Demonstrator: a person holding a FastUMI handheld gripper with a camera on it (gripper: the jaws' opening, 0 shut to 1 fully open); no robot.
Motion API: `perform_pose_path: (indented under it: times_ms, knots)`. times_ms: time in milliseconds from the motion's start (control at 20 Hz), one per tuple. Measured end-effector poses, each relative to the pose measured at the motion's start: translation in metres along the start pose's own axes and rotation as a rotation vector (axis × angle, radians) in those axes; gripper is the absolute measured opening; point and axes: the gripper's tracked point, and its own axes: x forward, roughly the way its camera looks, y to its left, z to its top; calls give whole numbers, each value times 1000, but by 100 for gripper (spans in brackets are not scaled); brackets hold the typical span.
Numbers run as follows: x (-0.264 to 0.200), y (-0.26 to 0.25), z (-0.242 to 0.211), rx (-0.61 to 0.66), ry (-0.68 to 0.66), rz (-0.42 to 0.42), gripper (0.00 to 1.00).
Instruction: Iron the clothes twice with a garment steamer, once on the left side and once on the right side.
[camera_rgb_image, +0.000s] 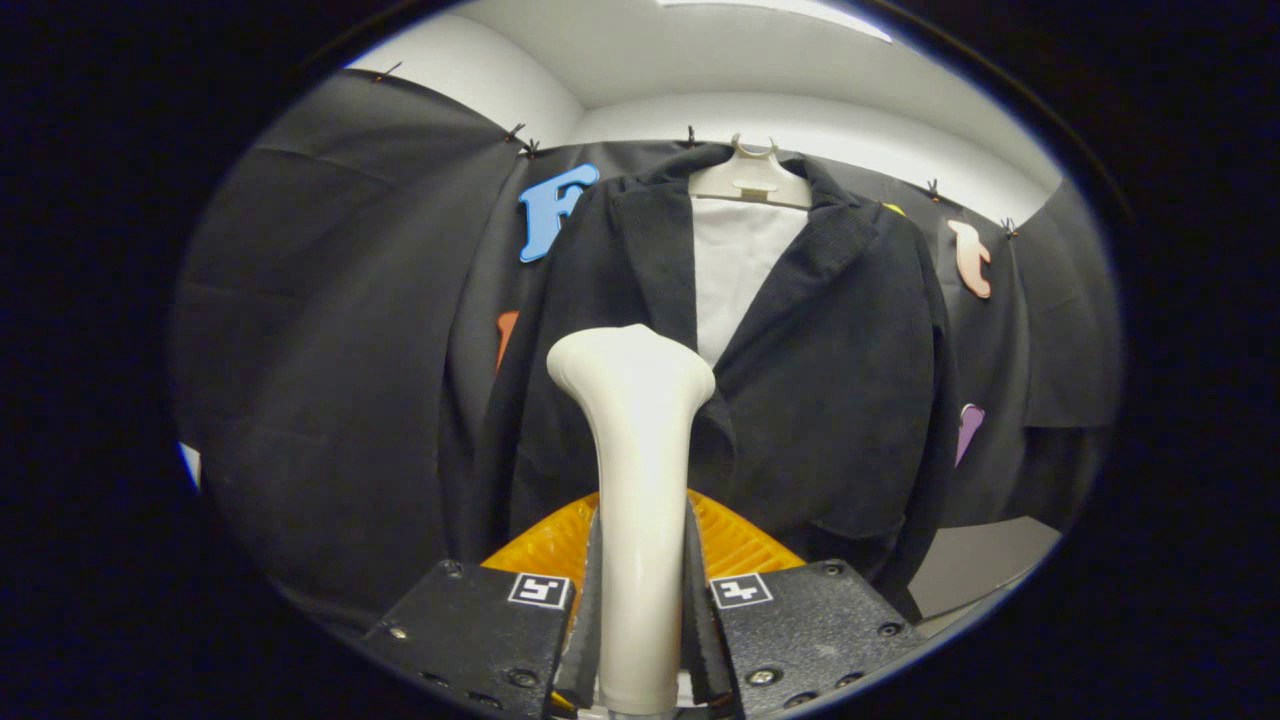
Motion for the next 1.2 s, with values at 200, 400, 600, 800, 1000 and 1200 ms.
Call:
perform_pose_path:
  times_ms: [200,400,600,800,1000,1200]
  knots:
    - [-4,3,-14,-3,21,7,38]
    - [-10,5,-33,8,52,8,38]
    - [-12,3,-58,30,103,-6,38]
    - [-14,4,-79,26,144,-6,38]
    - [-19,10,-99,20,173,2,38]
    - [-24,12,-115,11,192,9,38]
